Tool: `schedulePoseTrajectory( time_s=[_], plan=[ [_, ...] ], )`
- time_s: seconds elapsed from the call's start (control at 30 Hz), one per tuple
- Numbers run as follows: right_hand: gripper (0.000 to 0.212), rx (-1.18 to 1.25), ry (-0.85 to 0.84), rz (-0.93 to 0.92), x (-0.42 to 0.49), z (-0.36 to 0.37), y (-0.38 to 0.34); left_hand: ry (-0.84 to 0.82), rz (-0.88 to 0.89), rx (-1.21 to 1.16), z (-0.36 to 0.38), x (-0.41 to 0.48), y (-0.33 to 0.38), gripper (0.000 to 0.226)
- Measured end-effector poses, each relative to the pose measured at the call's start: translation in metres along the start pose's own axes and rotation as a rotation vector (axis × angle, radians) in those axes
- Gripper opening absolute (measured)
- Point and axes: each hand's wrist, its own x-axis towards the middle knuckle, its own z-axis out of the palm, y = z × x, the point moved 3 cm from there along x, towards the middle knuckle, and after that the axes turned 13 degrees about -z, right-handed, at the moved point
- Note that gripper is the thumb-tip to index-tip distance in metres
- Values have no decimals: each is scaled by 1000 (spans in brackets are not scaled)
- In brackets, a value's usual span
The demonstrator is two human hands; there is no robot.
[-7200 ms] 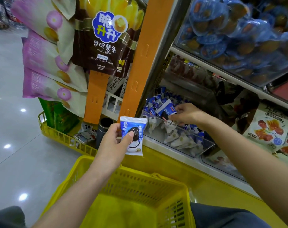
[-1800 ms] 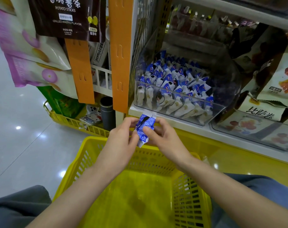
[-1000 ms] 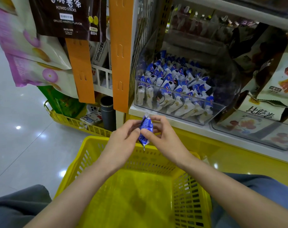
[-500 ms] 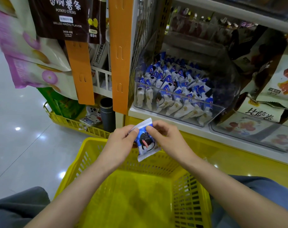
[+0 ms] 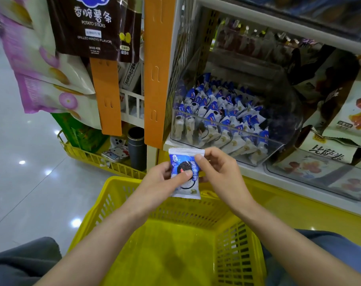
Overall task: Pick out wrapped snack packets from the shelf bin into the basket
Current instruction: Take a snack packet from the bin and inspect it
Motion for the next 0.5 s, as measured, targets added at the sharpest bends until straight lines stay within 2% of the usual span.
schedulePoseTrajectory(
  time_s=[0.1,0.2,0.33,0.4,0.5],
  plan=[
    [15,11,-57,-65,2,-3,-7,43,55,-5,-1,-1,5,26],
    [15,-172,-83,-190,9,-11,-20,70,99,-22,-3,-1,9,22],
    [17,-394,94,-324,44,-46,-35,109,116,-66,-8,1,11,17],
    [17,-574,104,-273,72,-61,-32,110,114,-78,-9,2,12,17],
    [19,-722,-72,23,106,-72,-11,109,112,-99,-10,2,14,21]
  ],
)
